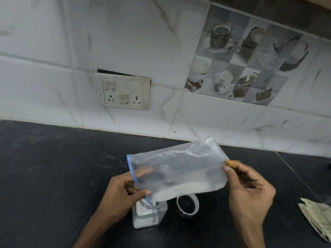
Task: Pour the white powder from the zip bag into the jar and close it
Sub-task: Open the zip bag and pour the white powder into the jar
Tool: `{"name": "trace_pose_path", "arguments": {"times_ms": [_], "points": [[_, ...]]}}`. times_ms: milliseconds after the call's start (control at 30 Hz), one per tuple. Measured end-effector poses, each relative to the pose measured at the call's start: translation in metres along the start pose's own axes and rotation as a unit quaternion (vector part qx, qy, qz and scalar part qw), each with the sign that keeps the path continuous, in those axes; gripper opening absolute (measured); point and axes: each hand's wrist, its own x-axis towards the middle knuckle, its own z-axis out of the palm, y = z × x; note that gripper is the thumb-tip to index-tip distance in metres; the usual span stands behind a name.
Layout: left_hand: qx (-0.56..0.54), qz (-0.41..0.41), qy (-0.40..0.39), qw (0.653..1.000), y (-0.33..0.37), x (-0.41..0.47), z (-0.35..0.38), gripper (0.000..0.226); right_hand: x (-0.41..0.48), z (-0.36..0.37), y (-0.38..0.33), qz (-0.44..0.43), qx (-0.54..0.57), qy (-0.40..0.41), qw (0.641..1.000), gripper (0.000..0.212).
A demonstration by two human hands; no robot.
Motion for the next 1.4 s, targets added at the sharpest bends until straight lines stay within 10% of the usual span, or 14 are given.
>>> {"name": "trace_pose_path", "arguments": {"times_ms": [733, 1033, 1400], "points": [[-0.002, 0.001, 0.002, 1.000, -0.009, 0.000, 0.000, 0.053, -0.002, -0.005, 0.006, -0.017, -0.014, -0.051, 0.998, 0.027], [-0.006, 0.032, -0.008, 0.999, -0.007, -0.001, 0.001, 0.074, 0.007, -0.017, 0.012, 0.055, -0.069, -0.176, 0.980, 0.067], [-0.006, 0.034, -0.002, 0.999, -0.010, 0.000, 0.002, 0.074, 0.003, -0.017, 0.007, 0.014, -0.127, -0.158, 0.979, 0.041]]}}
